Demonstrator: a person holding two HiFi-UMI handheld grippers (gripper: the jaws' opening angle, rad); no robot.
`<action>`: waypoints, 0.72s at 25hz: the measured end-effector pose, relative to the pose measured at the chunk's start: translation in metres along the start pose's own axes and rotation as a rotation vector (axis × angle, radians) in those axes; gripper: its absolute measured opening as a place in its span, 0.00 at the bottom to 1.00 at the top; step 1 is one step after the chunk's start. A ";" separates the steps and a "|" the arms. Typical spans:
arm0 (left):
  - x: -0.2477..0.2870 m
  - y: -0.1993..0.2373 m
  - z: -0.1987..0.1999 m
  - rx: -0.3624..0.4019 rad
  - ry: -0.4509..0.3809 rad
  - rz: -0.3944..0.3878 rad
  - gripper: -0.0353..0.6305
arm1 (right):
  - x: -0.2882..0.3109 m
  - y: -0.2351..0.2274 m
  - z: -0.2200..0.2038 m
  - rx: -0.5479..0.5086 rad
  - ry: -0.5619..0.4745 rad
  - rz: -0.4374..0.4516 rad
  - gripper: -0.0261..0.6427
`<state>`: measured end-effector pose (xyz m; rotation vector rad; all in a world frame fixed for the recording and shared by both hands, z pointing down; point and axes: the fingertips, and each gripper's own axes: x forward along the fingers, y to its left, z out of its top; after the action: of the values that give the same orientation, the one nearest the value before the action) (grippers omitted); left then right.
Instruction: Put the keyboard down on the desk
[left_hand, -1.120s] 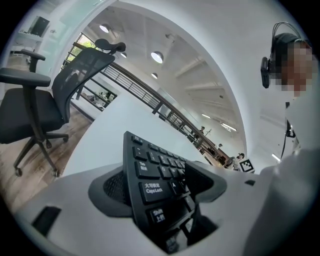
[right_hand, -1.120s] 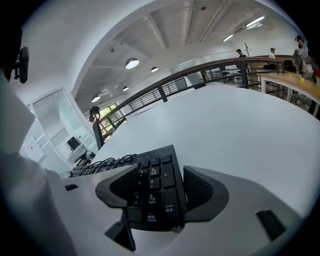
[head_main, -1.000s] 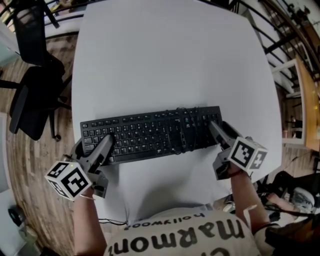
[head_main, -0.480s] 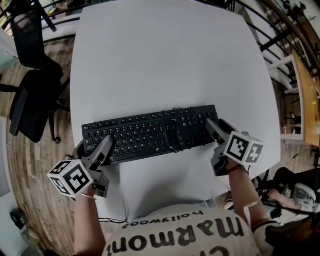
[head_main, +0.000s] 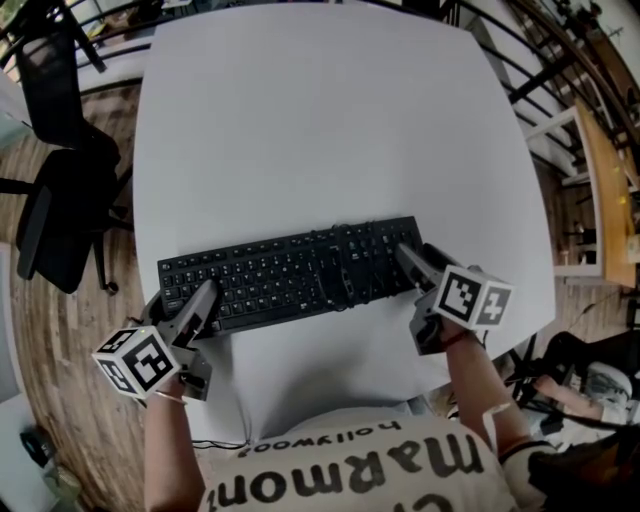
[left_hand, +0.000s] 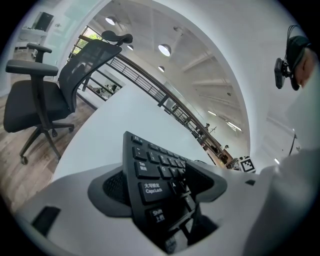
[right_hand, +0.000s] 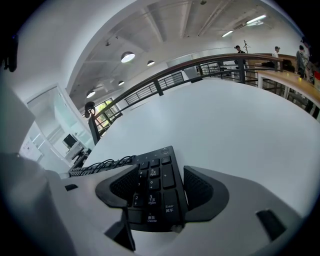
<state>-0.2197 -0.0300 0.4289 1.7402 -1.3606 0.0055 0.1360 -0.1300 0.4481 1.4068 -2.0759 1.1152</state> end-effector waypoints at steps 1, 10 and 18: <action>0.000 0.000 0.000 0.002 -0.002 -0.003 0.54 | 0.000 0.000 0.000 0.005 0.003 0.004 0.48; 0.000 -0.004 0.007 0.024 -0.010 -0.009 0.54 | 0.001 0.001 -0.001 0.020 0.008 0.019 0.48; 0.000 -0.002 0.006 0.027 -0.015 -0.009 0.54 | 0.006 -0.001 -0.003 0.049 0.052 0.046 0.48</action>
<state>-0.2212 -0.0338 0.4246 1.7717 -1.3692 0.0062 0.1338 -0.1310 0.4547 1.3442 -2.0675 1.2157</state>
